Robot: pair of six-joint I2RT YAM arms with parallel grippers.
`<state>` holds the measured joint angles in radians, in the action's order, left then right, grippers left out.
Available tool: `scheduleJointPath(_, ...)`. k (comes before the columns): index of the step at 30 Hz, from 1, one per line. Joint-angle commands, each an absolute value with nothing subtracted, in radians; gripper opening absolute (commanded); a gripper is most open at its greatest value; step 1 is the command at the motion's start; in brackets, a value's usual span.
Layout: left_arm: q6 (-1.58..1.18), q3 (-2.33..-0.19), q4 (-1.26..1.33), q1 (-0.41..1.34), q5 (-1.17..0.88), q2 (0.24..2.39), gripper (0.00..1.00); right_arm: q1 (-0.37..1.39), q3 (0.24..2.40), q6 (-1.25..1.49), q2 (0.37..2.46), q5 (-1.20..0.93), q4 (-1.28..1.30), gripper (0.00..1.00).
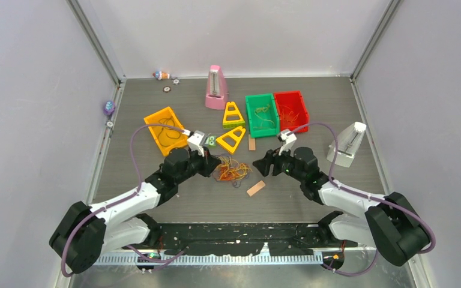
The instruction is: Untangle the cables
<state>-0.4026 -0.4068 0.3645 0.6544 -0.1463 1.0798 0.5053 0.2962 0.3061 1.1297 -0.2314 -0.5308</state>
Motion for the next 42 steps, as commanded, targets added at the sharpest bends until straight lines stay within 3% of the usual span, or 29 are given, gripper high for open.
scheduleJointPath(1, -0.377, -0.429, 0.350, 0.654, -0.080, 1.061, 0.00, 0.567, 0.379, 0.255, 1.176, -0.316, -0.604, 0.68)
scheduleJointPath(16, -0.349, -0.428, 0.365, 0.654, -0.066, 1.068, 0.00, 0.671, 0.534, 0.203, 1.359, -0.324, -0.470, 0.68)
scheduleJointPath(27, -0.344, -0.426, 0.358, 0.654, -0.058, 1.059, 0.00, 0.693, 0.674, 0.202, 1.495, -0.238, -0.274, 0.62)
scheduleJointPath(36, -0.333, -0.414, 0.362, 0.653, -0.037, 1.030, 0.00, 0.693, 0.720, 0.192, 1.547, -0.292, -0.189, 0.53)
scheduleJointPath(37, -0.332, -0.413, 0.362, 0.653, -0.036, 1.030, 0.00, 0.693, 0.724, 0.191, 1.557, -0.294, -0.185, 0.52)
scheduleJointPath(39, -0.331, -0.413, 0.361, 0.654, -0.031, 1.028, 0.00, 0.693, 0.740, 0.189, 1.571, -0.293, -0.167, 0.39)
scheduleJointPath(41, -0.331, -0.411, 0.357, 0.655, -0.023, 1.023, 0.00, 0.693, 0.755, 0.193, 1.581, -0.287, -0.153, 0.15)
scheduleJointPath(42, -0.331, -0.413, 0.353, 0.654, -0.019, 1.022, 0.00, 0.693, 0.756, 0.197, 1.577, -0.272, -0.151, 0.11)
